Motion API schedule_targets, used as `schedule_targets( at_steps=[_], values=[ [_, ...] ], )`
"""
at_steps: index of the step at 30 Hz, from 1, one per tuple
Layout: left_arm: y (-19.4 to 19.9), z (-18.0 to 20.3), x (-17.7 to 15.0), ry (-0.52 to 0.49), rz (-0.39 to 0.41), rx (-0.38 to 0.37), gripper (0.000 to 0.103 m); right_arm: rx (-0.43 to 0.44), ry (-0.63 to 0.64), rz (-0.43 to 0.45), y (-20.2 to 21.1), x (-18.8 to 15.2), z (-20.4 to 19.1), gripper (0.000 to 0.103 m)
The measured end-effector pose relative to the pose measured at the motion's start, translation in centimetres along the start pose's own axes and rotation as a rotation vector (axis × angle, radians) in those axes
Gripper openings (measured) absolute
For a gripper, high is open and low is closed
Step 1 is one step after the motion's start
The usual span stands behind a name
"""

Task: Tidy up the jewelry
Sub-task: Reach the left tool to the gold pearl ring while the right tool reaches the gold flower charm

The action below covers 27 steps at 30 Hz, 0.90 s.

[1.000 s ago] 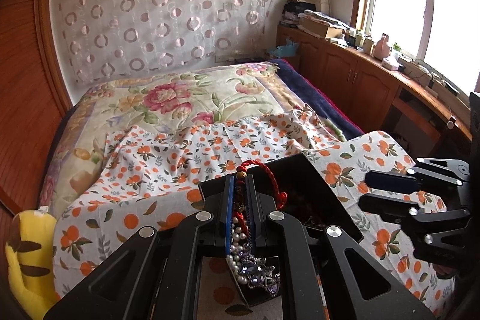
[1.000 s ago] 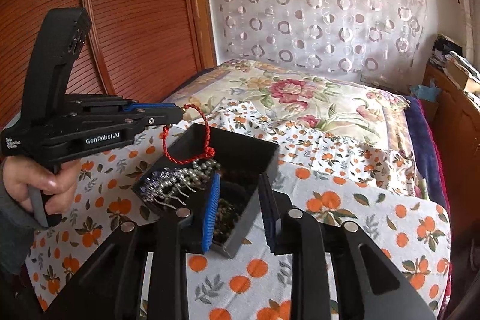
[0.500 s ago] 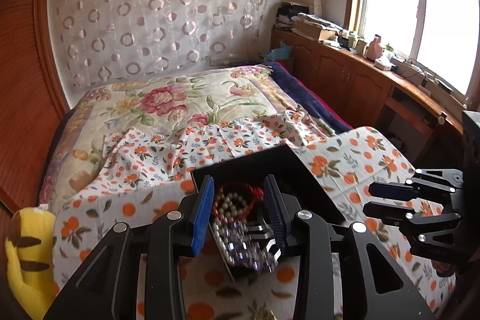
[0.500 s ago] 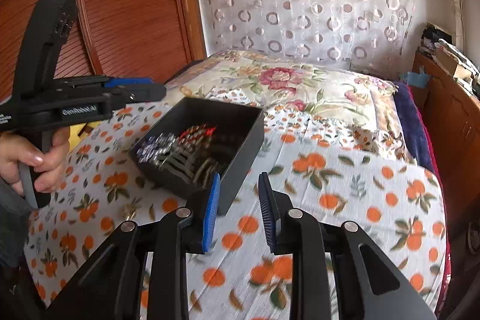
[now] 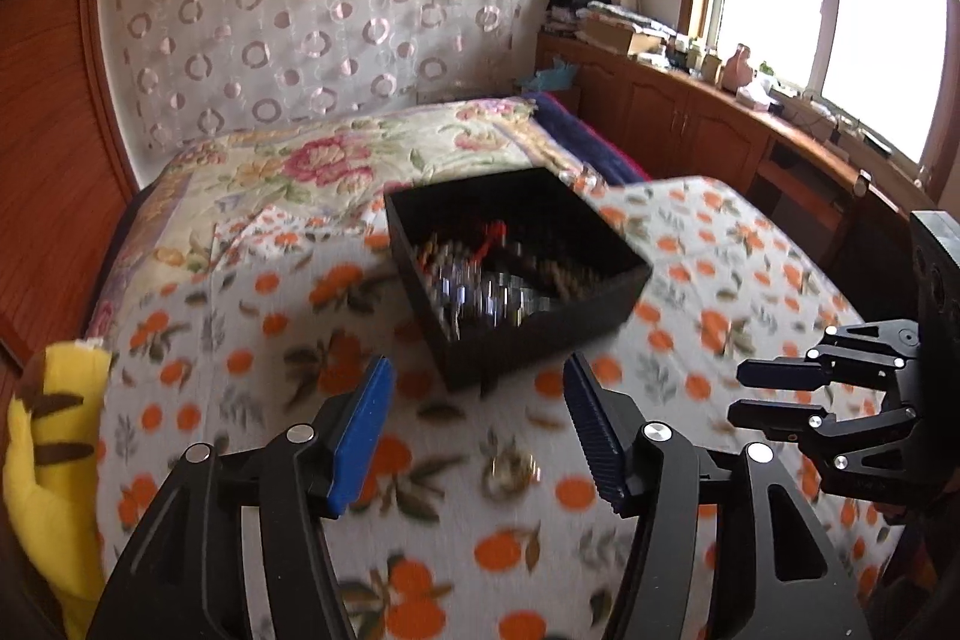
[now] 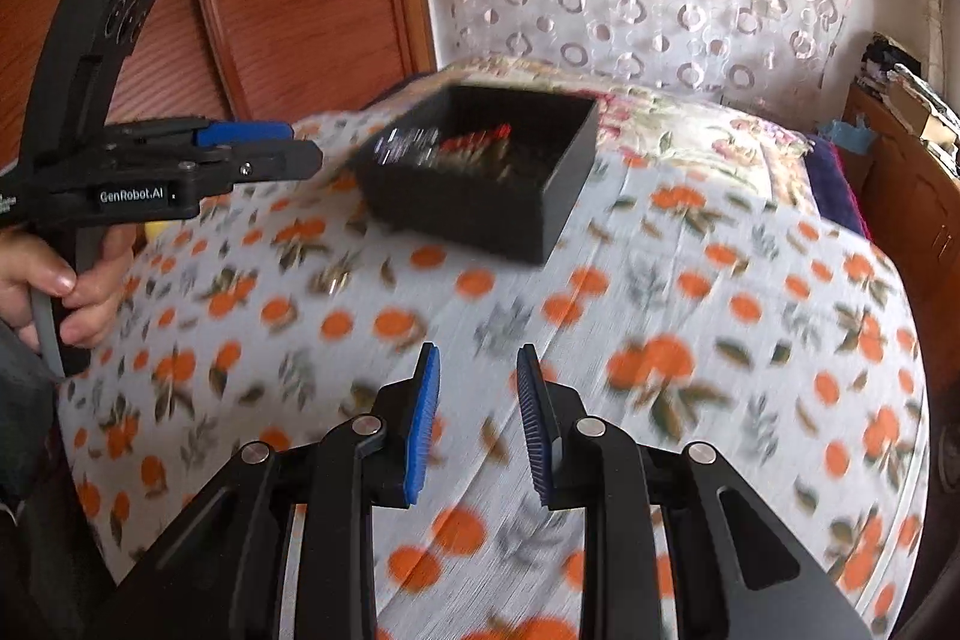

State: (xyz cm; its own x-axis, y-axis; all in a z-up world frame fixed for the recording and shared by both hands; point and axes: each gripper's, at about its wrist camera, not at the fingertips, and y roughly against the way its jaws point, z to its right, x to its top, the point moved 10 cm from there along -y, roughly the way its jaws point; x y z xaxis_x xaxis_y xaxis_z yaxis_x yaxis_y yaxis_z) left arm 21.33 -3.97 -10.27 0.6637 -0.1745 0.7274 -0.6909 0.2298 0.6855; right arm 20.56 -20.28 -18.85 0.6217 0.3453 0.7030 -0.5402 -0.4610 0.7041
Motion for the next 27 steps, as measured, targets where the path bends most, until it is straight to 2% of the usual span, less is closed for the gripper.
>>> schedule_targets(
  at_steps=[4, 6, 12, 26, 27],
  values=[
    [-0.1, 0.0, -2.3, 0.010, -0.036, -0.001, 0.057, 0.008, 0.013, -0.033, 0.0, -2.0, -1.4, 0.031],
    [-0.3, 0.0, -3.5, 0.015, -0.058, 0.000, 0.057, 0.017, 0.009, -0.036, 0.1, -2.5, -2.1, 0.035],
    [-0.9, 0.2, -5.8, 0.017, -0.104, -0.005, 0.058, 0.051, 0.031, -0.046, 0.5, -3.3, -4.3, 0.035],
    [-1.6, 0.8, -6.7, 0.001, -0.131, -0.001, 0.058, 0.041, 0.112, -0.093, 0.0, -5.1, -5.8, 0.035],
    [-1.7, 0.8, -6.6, -0.001, -0.133, 0.002, 0.058, 0.040, 0.115, -0.092, 0.0, -5.2, -5.8, 0.031]
  ],
)
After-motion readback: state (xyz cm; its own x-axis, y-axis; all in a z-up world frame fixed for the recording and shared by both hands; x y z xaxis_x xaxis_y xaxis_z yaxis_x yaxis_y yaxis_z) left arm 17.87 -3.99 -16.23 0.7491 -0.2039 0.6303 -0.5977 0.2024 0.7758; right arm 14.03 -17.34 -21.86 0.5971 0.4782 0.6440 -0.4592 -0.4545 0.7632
